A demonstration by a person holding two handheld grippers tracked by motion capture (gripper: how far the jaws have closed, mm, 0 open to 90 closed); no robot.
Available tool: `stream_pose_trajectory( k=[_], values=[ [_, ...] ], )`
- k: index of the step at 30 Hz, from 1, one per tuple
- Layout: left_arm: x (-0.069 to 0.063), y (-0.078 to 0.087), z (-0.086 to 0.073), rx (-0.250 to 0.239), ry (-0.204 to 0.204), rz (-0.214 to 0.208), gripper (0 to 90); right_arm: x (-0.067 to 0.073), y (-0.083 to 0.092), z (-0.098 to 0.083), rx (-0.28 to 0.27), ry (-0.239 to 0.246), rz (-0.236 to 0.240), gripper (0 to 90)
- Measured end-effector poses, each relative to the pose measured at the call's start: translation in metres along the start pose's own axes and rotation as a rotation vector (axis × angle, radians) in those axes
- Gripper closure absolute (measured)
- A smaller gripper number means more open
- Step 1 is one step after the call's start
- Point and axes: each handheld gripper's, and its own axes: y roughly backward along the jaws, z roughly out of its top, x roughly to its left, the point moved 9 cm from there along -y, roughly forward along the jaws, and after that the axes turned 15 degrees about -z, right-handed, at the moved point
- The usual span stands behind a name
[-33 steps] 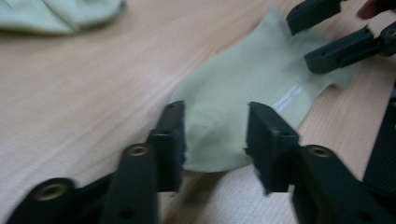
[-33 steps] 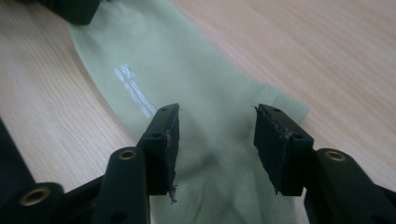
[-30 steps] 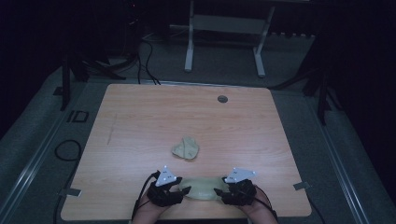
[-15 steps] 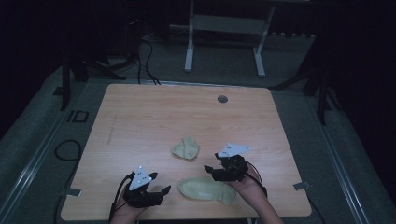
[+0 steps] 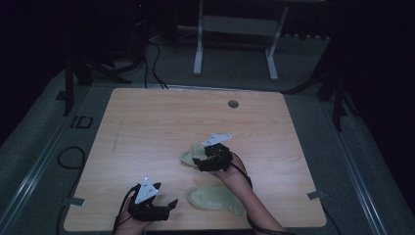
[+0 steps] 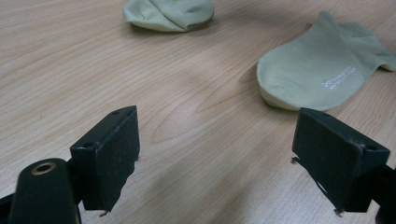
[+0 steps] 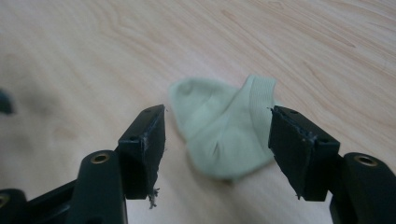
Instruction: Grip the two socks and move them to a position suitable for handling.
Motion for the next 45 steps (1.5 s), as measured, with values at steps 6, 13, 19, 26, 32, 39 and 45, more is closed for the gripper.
stream_pose_trajectory(
  k=[6, 13, 19, 26, 32, 39, 45],
  values=[
    [0.002, 0.0, -0.001, 0.004, -0.004, 0.035, 8.6, 0.005, -0.034, 0.004, 0.062, -0.001, -0.038, 36.3],
    [0.006, 0.0, -0.004, 0.007, 0.02, 0.044, 5.1, 0.007, -0.067, -0.006, 0.136, 0.02, -0.107, 34.5],
    [0.006, 0.0, -0.005, 0.013, 0.02, 0.05, 5.1, 0.014, -0.067, -0.007, 0.103, 0.07, -0.13, 49.2],
    [0.005, 0.0, -0.005, 0.017, 0.012, 0.051, 5.1, 0.014, -0.063, -0.006, 0.111, 0.116, -0.174, 81.2],
    [0.007, 0.0, -0.007, 0.015, 0.033, 0.048, 5.1, 0.005, -0.038, 0.003, 0.069, 0.069, -0.14, 82.3],
    [0.005, -0.001, -0.006, 0.02, 0.027, 0.049, 5.2, -0.006, 0.004, 0.004, 0.015, 0.048, -0.133, 82.3],
    [0.007, -0.002, -0.006, 0.02, 0.035, 0.053, 5.2, -0.021, 0.026, -0.016, 0.004, 0.054, -0.17, 82.3]
  ],
)
